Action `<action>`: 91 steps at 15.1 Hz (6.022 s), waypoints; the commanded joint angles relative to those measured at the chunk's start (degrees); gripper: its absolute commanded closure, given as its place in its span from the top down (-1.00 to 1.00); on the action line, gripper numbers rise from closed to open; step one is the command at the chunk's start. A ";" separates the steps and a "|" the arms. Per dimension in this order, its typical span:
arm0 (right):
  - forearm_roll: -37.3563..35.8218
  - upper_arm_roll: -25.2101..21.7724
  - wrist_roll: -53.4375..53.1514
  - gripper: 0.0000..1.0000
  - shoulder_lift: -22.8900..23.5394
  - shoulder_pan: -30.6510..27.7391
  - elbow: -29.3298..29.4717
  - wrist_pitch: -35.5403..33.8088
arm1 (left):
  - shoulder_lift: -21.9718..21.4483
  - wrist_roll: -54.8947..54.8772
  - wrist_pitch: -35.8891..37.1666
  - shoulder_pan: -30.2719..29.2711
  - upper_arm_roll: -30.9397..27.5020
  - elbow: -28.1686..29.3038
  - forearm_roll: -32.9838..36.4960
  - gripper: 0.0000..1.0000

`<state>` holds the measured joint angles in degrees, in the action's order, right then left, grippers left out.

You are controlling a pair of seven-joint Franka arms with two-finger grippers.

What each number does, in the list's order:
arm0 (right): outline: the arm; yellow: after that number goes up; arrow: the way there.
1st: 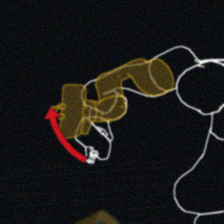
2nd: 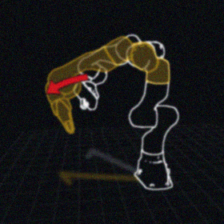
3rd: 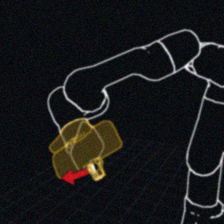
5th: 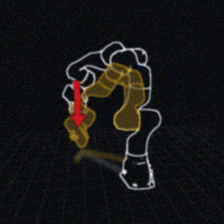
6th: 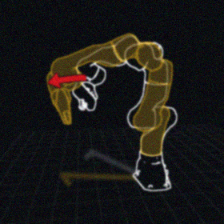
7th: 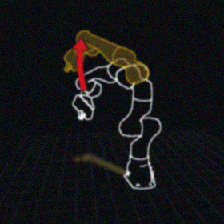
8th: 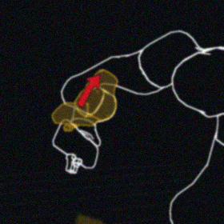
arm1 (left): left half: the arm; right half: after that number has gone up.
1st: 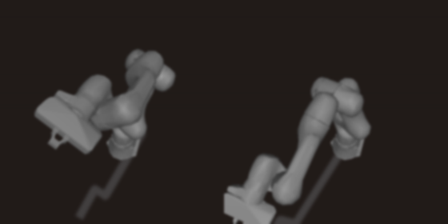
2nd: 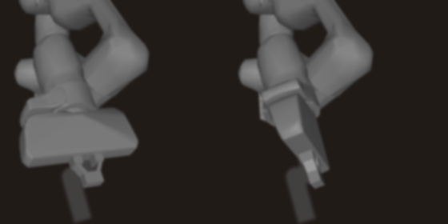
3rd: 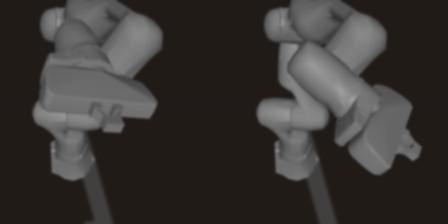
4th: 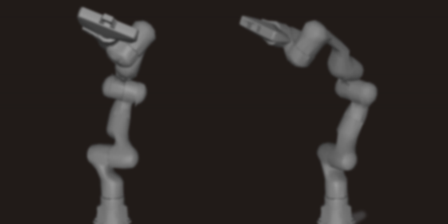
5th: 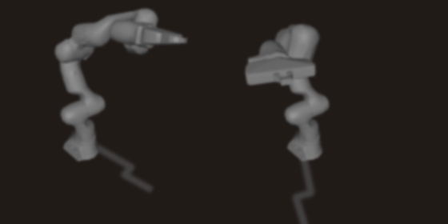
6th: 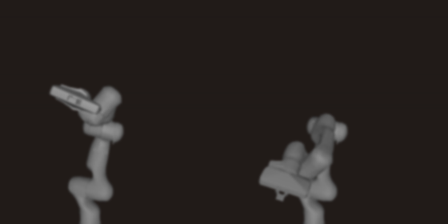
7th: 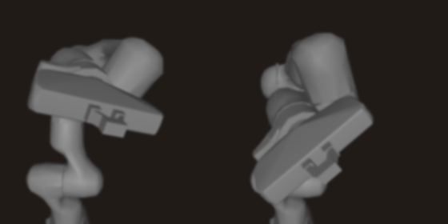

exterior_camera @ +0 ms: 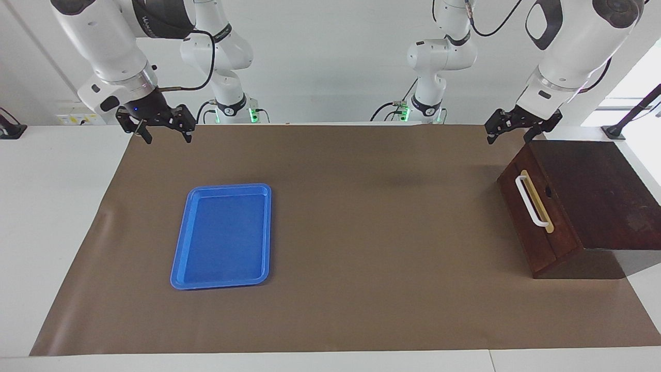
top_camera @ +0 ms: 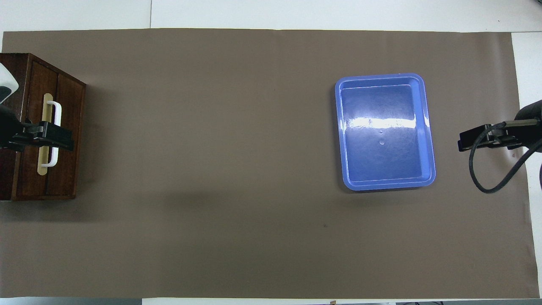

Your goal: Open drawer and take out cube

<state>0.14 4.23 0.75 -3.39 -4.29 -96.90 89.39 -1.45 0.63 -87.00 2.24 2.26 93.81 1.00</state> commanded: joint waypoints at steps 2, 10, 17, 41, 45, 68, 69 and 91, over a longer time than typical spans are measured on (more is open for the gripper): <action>0.83 0.43 0.65 1.00 -0.57 -1.50 -0.57 -0.27 | 0.66 -0.54 0.34 1.10 -1.03 -1.52 0.15 1.00; 1.18 0.35 2.59 1.00 -0.22 -4.14 -0.22 0.43 | -1.09 -0.98 -9.99 1.45 -1.21 4.78 0.23 1.00; 1.00 0.43 -9.77 1.00 -0.04 -3.27 -0.22 2.81 | 4.16 -2.30 -26.36 3.65 -1.03 15.09 16.19 1.00; 24.65 1.05 -81.42 0.97 7.42 0.15 -0.92 5.34 | 11.91 6.65 -43.70 1.62 -0.95 21.16 23.17 1.00; 27.11 1.05 -84.51 0.97 10.68 4.28 -0.57 12.63 | 12.96 13.25 -40.01 6.71 -0.94 17.47 18.27 1.00; 45.21 0.87 -75.72 1.00 15.08 8.26 -4.00 21.27 | 16.49 33.27 -11.79 6.57 -2.61 -8.81 3.85 1.00; 45.13 0.87 -75.72 1.00 14.99 7.90 -4.17 20.48 | 15.35 35.73 -11.70 4.20 -2.53 -8.73 2.44 1.00; 44.51 0.78 -75.37 1.00 14.72 8.25 -3.38 18.37 | 3.91 79.43 -30.85 -5.06 -3.32 18.86 1.64 1.00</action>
<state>44.38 4.89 -74.88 12.02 4.19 -100.22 108.13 4.31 77.47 -114.63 -3.19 -0.88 109.05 3.19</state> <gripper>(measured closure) 0.000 0.000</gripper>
